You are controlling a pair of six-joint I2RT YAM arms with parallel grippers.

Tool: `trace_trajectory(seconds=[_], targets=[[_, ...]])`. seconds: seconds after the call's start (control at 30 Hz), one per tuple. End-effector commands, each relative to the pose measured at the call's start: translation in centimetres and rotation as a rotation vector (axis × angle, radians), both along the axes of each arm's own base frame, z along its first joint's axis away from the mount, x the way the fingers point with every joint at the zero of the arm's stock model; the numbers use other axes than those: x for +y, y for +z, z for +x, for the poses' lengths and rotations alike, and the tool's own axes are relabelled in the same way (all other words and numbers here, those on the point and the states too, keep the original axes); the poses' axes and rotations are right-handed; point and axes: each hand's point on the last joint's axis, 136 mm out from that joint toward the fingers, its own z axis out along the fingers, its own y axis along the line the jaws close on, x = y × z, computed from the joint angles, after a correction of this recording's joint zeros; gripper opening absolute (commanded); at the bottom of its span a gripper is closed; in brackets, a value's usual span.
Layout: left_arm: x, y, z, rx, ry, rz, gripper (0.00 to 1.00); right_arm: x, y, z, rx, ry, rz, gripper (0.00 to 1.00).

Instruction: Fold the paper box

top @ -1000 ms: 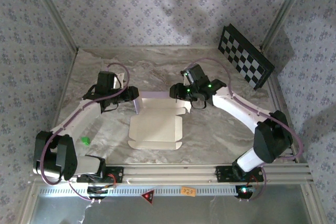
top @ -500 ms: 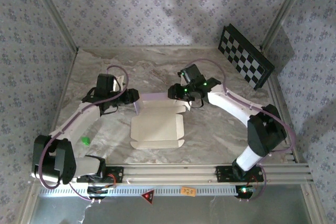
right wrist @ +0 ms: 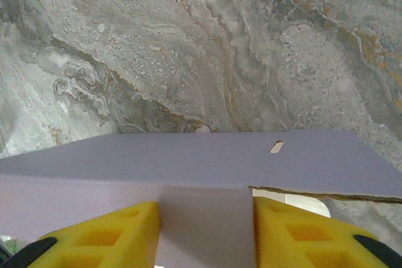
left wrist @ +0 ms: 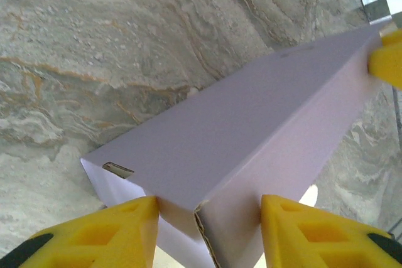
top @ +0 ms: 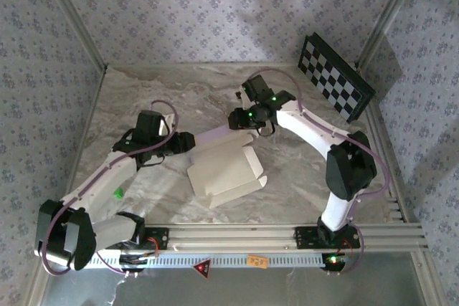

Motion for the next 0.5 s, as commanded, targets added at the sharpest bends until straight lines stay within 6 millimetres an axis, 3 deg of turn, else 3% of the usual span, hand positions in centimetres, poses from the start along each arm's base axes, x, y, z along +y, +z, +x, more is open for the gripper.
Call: trace_trajectory(seconds=[0.0, 0.3, 0.47], targets=[[0.5, -2.8, -3.7, 0.179, 0.011, 0.031, 0.47, 0.0, -0.4, 0.2, 0.002, 0.049, -0.048, 0.43], [1.3, -1.7, -5.7, 0.186, 0.059, 0.057, 0.51, 1.9, -0.5, 0.2, 0.002, 0.111, -0.041, 0.47], [2.5, 0.1, -5.3, 0.099, 0.051, 0.128, 0.58, 1.5, -0.3, 0.1, -0.007, 0.106, -0.076, 0.48]])
